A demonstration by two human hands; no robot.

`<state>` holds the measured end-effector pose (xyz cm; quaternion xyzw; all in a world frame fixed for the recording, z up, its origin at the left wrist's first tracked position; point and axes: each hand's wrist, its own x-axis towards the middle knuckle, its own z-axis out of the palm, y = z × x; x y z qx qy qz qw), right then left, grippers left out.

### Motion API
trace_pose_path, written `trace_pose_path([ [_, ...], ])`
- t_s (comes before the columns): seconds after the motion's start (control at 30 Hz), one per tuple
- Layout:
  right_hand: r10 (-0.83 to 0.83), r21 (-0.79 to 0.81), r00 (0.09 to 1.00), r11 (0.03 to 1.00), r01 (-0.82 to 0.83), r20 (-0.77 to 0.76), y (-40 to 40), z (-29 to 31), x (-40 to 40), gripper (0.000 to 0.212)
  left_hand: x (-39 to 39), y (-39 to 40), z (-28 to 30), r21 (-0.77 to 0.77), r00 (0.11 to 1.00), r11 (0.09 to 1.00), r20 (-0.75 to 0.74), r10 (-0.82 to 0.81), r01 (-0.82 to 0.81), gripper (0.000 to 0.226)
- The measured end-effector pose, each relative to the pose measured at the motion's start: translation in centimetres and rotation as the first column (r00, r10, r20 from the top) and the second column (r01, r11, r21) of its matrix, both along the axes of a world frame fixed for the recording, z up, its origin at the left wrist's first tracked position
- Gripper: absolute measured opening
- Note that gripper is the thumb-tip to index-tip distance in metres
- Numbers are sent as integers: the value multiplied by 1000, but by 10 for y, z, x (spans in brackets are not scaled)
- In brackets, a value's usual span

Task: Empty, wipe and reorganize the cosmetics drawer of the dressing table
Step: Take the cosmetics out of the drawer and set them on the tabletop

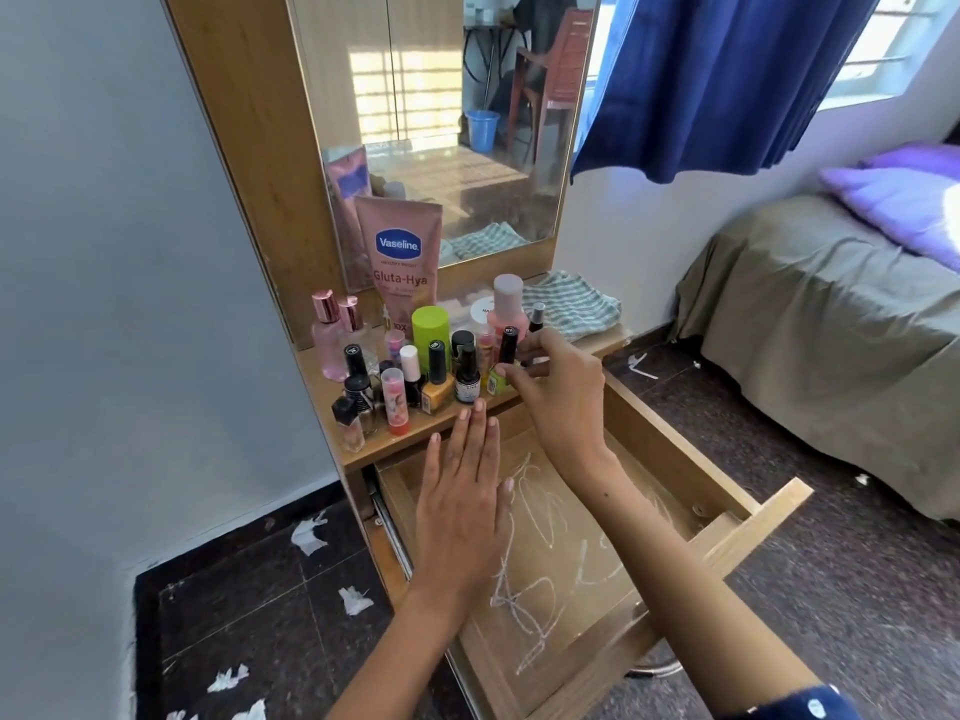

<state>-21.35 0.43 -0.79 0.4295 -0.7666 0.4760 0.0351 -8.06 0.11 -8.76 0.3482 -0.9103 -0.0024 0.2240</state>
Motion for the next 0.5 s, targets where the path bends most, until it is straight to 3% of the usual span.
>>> trace_pose_path([
  [0.13,21,-32,998,999,-19,63,2,-3,1,28,-1,1,-2,-43,997,999,73,-12,15,61],
  [0.5,14,-27,1000,1000,-14,19,0,-13,2,25,-1,1,0,-47,996,999,87,-6,10,62],
])
